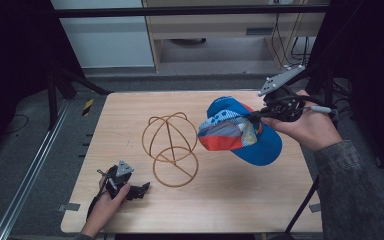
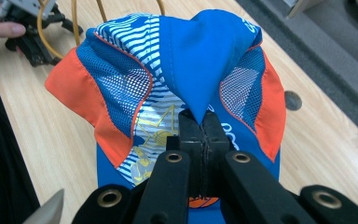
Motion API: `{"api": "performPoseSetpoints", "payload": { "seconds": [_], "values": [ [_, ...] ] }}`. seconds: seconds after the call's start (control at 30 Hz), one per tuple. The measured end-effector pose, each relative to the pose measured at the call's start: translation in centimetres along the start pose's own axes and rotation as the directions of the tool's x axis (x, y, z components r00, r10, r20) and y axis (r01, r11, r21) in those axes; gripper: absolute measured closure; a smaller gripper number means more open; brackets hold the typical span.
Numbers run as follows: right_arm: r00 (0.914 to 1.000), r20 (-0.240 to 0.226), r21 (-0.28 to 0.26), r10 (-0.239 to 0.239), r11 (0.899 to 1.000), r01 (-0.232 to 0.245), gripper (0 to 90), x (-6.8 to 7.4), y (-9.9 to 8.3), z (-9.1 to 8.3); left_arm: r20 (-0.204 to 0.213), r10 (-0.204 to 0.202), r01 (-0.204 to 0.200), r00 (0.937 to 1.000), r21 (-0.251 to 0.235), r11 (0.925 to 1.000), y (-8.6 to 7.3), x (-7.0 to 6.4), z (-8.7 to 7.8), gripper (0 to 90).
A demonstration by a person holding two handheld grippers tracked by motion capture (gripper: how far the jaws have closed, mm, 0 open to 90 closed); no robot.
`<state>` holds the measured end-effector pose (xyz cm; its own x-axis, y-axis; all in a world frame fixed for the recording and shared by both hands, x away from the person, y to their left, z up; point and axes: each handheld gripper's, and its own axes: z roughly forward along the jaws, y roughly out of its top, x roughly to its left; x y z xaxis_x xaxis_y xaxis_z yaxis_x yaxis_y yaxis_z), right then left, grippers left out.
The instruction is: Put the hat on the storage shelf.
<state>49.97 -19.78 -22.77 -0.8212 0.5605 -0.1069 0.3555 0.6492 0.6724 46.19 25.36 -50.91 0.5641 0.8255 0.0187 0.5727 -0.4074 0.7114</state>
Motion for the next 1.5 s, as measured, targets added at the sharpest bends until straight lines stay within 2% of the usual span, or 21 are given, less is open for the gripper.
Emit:
{"api": "performPoseSetpoints", "payload": {
  "seconds": [0.37,0.8,1.07,1.3,1.5],
  "values": [
    [0.9997,-0.001,-0.057,-0.024,0.998,0.024,90.0,0.4,2.3,-0.7,0.000,0.000,0.000,1.0000,0.001,1.0000,0.0,0.0,0.0,0.0],
    [0.9976,0.001,-0.093,-0.070,0.993,0.069,90.0,1.3,5.3,-1.9,-0.001,0.000,0.000,1.0000,0.002,1.0000,0.0,0.0,0.0,0.0],
    [0.9945,0.000,-0.098,-0.105,0.990,0.104,90.0,2.1,7.2,-1.0,-0.001,0.000,0.000,1.0000,0.001,1.0000,0.0,0.0,0.0,0.0],
    [0.9935,0.012,-0.125,-0.113,0.986,0.114,90.0,2.4,9.2,-0.5,-0.002,0.000,0.000,1.0000,-0.001,1.0000,0.0,0.0,0.0,0.0],
    [0.9911,-0.002,-0.145,-0.133,0.981,0.131,90.0,3.0,11.0,0.4,-0.003,0.000,0.000,1.0000,-0.001,1.0000,0.0,0.0,0.0,0.0]
  ]
}}
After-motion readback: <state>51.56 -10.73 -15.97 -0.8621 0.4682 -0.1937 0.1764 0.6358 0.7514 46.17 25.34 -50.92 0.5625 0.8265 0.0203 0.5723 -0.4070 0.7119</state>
